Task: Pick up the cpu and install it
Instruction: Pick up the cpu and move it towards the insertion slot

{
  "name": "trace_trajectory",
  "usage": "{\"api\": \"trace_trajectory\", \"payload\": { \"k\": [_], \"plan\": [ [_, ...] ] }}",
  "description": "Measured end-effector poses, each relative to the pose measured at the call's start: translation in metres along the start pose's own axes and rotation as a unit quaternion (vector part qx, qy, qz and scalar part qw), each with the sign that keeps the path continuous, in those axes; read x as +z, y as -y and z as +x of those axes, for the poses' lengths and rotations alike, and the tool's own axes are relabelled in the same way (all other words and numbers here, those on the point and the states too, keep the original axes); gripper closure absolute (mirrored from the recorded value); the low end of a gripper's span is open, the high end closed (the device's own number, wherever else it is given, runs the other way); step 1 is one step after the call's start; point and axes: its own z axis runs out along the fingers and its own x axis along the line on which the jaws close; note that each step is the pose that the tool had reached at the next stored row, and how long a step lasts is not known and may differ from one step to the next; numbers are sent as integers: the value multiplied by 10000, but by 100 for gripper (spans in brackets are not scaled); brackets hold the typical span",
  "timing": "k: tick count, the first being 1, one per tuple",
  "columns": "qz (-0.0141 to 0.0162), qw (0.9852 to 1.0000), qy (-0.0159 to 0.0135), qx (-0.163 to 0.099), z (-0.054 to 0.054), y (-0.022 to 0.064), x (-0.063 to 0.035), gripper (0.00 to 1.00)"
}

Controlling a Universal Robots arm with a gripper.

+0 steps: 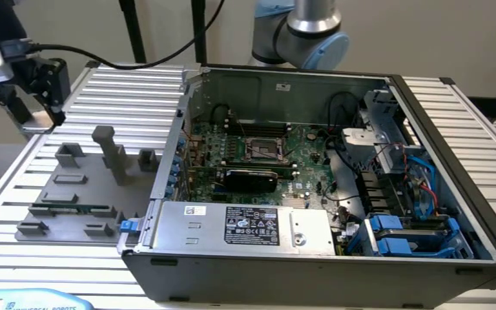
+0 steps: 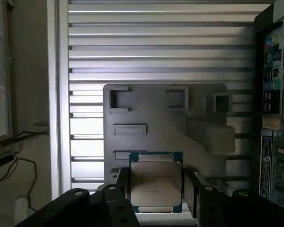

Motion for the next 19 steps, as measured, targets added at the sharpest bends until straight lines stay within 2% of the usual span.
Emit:
{"api": "trace_trajectory", "payload": {
  "k": [5, 9, 14, 19],
  "plan": [
    [1, 10000, -4, 0, -232, -9, -222, 45],
    [1, 10000, -13, 0, -415, -15, -356, 45],
    [-6, 10000, -17, 0, -644, -21, -417, 45],
    [-39, 10000, -18, 1, -872, -26, -430, 45]
  ]
}}
